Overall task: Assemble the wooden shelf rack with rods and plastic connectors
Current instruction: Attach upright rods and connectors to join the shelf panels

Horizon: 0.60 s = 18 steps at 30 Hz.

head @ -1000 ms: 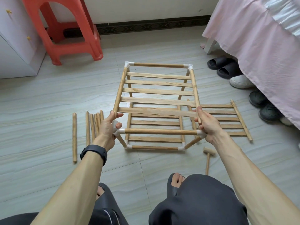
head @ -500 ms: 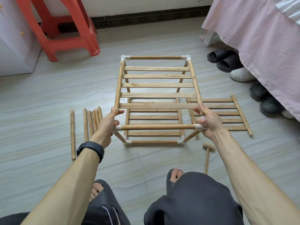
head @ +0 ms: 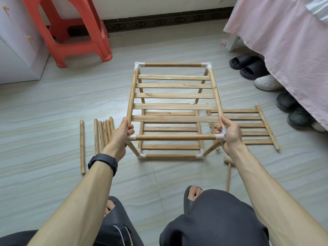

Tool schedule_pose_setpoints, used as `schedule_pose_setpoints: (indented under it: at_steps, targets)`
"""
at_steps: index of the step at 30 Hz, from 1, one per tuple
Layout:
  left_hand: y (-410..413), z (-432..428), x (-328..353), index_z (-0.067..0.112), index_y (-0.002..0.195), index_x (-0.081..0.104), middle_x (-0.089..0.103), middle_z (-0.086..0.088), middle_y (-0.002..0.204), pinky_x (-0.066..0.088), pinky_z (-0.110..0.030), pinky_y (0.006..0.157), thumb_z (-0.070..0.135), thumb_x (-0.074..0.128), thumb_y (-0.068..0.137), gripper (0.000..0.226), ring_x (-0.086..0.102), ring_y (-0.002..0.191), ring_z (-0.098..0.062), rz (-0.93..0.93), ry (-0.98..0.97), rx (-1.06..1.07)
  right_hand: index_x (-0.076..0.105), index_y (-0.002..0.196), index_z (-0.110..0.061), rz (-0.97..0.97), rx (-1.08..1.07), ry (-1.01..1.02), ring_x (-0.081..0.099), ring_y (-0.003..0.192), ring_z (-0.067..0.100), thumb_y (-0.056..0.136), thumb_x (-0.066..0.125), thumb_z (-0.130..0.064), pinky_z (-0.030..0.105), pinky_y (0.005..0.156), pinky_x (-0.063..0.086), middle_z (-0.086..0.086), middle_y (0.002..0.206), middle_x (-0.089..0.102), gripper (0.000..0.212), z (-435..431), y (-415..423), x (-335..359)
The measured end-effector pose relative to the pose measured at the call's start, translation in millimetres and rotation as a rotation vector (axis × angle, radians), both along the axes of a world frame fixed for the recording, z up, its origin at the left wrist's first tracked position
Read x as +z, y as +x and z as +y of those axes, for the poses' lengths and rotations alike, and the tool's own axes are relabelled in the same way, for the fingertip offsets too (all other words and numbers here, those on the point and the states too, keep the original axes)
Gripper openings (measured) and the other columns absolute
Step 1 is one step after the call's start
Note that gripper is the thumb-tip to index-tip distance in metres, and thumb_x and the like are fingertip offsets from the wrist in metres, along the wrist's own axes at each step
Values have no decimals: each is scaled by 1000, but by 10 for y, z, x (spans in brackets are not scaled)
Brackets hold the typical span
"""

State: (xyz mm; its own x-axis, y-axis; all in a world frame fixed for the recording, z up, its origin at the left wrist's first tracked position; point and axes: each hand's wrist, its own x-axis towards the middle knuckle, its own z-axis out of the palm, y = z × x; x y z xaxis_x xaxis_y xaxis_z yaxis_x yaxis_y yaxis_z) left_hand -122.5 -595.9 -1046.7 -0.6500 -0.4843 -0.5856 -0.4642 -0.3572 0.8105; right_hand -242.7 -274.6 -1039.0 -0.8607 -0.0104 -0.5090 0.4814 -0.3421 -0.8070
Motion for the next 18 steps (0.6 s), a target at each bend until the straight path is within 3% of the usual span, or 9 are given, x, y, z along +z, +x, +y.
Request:
schedule_pose_setpoints:
  at_steps: [3, 5, 7, 8, 10, 11, 14, 18]
  targets:
    - [5, -87, 23, 21, 85, 54, 51, 11, 60, 25, -23, 53, 50, 43, 103, 36, 35, 49, -5, 30, 193, -14, 67, 108, -9, 44, -16, 94, 47, 55, 7, 102, 55, -25, 18, 46, 42, -1, 69, 50, 20, -13, 15, 7]
    - [9, -166, 57, 18, 84, 53, 51, 7, 64, 25, -22, 50, 55, 43, 100, 42, 36, 51, -6, 25, 346, -23, 70, 105, -13, 105, 7, 259, 53, 64, 9, 103, 54, -29, 22, 49, 45, -2, 76, 54, 23, -42, 46, 24]
    - [-18, -232, 97, 16, 84, 53, 52, 7, 67, 26, -18, 50, 61, 40, 98, 48, 41, 54, -6, 4, 438, -11, 69, 105, -20, 193, 89, 665, 61, 85, 20, 103, 49, -39, 34, 66, 49, -1, 89, 62, 28, -60, 73, 22]
    - [-41, -252, 112, 17, 83, 52, 53, 7, 66, 27, -18, 51, 63, 37, 98, 51, 43, 55, -6, -18, 456, 0, 64, 111, -21, 264, 141, 944, 60, 99, 26, 102, 47, -41, 39, 78, 48, 3, 104, 62, 28, -66, 84, 4]
    - [-103, -244, 147, 19, 81, 51, 54, 8, 64, 29, -16, 51, 64, 32, 100, 53, 46, 52, -5, -85, 424, 3, 53, 126, -17, 522, 190, 1397, 49, 115, 32, 98, 51, -38, 44, 91, 41, 13, 129, 51, 34, -127, 142, -7]
    - [-127, -227, 163, 21, 80, 50, 55, 8, 63, 29, -16, 48, 65, 29, 101, 53, 45, 49, -4, -127, 357, -31, 52, 126, -15, 701, 197, 1506, 47, 116, 33, 96, 54, -37, 44, 92, 39, 15, 131, 49, 38, -206, 196, 14]
    - [-150, -108, 174, 23, 82, 48, 55, 9, 63, 26, -20, 44, 68, 25, 101, 55, 39, 48, -4, -154, 246, -136, 63, 119, -13, 1009, 362, 1519, 52, 113, 29, 92, 53, -48, 43, 93, 39, 11, 122, 61, 45, -622, 425, 58]
    - [-95, 274, 136, 19, 92, 58, 61, 6, 71, 34, -26, 58, 73, 21, 98, 66, 47, 55, -8, -121, 249, -299, 68, 100, -24, 966, 651, 1440, 63, 86, 23, 98, 38, -54, 37, 78, 39, 0, 93, 72, 42, -1216, 693, 20]
